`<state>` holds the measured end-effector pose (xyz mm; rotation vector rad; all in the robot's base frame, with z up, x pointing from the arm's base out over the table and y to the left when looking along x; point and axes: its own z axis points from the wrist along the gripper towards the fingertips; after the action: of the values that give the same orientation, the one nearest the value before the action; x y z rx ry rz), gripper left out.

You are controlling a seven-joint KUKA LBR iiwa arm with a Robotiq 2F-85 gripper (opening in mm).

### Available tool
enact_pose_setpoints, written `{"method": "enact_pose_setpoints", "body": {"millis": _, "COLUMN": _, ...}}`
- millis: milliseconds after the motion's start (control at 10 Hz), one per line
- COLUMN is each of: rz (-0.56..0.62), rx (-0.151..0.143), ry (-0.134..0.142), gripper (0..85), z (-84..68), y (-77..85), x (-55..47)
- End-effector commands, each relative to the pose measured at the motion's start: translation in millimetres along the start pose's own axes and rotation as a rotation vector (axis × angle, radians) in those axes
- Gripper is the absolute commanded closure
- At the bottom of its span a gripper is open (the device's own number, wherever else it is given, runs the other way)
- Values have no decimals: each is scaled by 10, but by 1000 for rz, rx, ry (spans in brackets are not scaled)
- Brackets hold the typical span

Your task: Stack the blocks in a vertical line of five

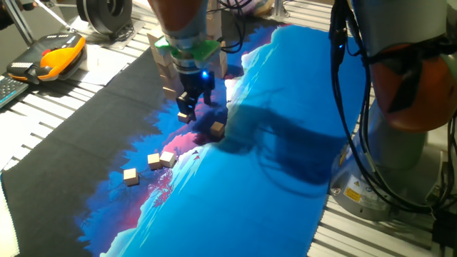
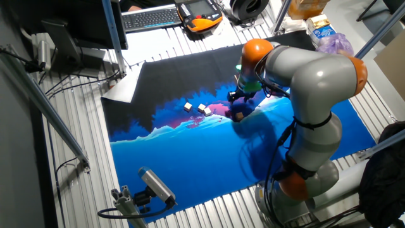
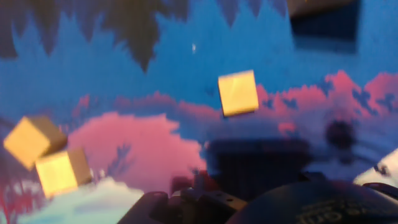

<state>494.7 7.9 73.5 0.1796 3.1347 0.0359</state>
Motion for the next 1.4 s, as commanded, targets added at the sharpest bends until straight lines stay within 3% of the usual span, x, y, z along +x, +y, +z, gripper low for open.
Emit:
{"method": "enact_pose_setpoints", "body": {"millis": 0, "rz": -2, "rx": -2, "ry": -11, "gripper": 170, "z": 13, "y": -18, "x": -43}}
{"method": "enact_pose_setpoints", "body": {"millis": 200, "rz": -5, "rx": -2, "ry": -17, "gripper": 170, "z": 7, "y": -45, "x": -85}}
{"method": "enact_pose_setpoints", "body": {"millis": 700, "rz": 28, "rx": 2, "ry": 5, "gripper": 170, "z": 10, "y": -40, "x": -78}}
{"method": "enact_pose_setpoints", "body": {"millis": 900, "rz": 49, "rx": -7, "ry": -24, "gripper": 170, "z": 10, "y": -40, "x": -78}}
{"method": "enact_pose_setpoints", "body": {"millis": 1100, "rz": 49, "rx": -16, "ry": -20, "gripper": 170, "z": 10, "y": -40, "x": -78}}
{"method": "enact_pose_setpoints", "body": {"millis": 1200, "rz": 51, "rx": -7, "ry": -24, "gripper": 0, "z": 10, "y": -40, "x": -78}}
{"method": "enact_pose_setpoints", "body": {"millis": 1300, "rz": 51, "rx": -9, "ry": -15, "gripper": 0, "z": 10, "y": -40, "x": -78}}
